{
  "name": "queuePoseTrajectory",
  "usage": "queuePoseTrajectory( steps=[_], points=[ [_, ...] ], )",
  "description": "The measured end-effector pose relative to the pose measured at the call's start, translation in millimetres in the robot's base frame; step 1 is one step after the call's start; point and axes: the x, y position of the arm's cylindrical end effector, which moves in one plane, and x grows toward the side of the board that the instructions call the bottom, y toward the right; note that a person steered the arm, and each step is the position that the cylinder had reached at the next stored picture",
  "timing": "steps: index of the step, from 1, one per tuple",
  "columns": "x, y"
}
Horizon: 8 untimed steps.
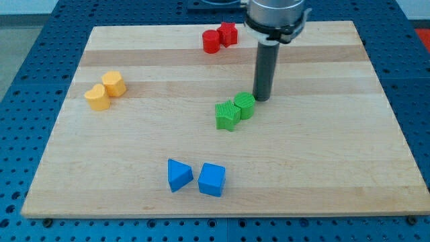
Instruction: Push the green blocks above the blue triangle
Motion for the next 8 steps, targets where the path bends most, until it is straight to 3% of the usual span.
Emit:
queuePoseTrajectory(
  steps=[2, 5, 6, 8],
  points=[
    [25.4, -36.2],
    [56.1, -37.6],
    [63.7, -3.4],
    [90.5, 11.4]
  ],
)
